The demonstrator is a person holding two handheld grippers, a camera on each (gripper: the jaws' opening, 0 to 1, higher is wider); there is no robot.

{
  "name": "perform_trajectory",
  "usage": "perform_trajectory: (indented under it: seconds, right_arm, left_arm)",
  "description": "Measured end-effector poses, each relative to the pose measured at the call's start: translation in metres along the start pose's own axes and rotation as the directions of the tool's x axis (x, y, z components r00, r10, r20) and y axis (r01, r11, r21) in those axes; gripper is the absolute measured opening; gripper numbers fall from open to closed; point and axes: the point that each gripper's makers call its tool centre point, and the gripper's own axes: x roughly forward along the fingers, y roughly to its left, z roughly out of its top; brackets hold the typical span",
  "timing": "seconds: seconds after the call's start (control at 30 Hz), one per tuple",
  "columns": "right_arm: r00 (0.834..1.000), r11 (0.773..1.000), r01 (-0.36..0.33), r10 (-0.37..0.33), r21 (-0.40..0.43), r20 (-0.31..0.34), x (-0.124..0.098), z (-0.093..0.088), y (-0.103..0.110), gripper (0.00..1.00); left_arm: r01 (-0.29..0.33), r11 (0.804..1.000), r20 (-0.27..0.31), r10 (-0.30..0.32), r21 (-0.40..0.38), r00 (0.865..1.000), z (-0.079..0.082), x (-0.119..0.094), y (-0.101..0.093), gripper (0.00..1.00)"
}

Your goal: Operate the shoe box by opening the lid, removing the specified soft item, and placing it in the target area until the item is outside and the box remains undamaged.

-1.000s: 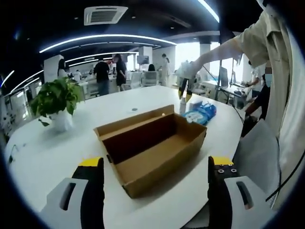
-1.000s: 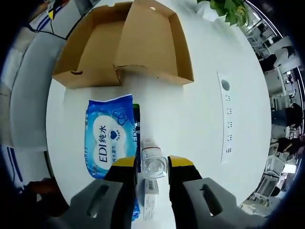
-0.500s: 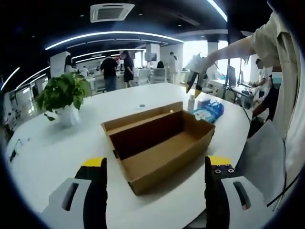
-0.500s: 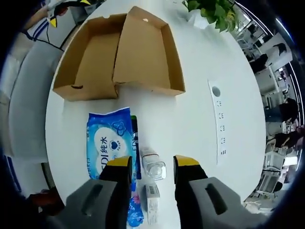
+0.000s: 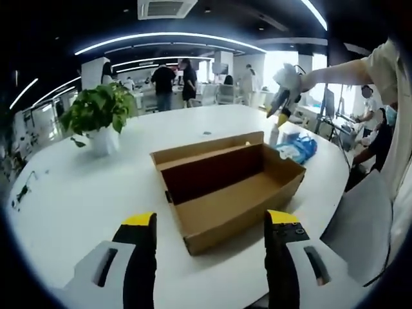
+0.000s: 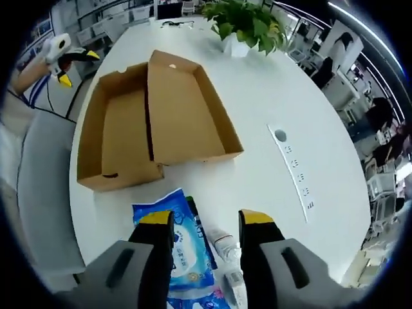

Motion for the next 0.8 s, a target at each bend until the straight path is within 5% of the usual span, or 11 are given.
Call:
perform_trajectory:
  seconds: [0.4,0.8]
  right_arm:
    - [0.991,0.980,0.015,-0.041,0.197,0.130,0.012,0.030,0.004,0.35]
    - [0.980,0.932,0.050,-0.114,0.358,0.161,0.038,0.038,-0.010,0.31]
  left_arm:
    - [-0.042,0.998,-0.043,0.040,-0.045,0.998,-0.011,0.003,0.010,0.46]
    - [-0.104,0.991,-0.076,0.098,-0.083,0.992,-0.017,0.008,0.024,0.28]
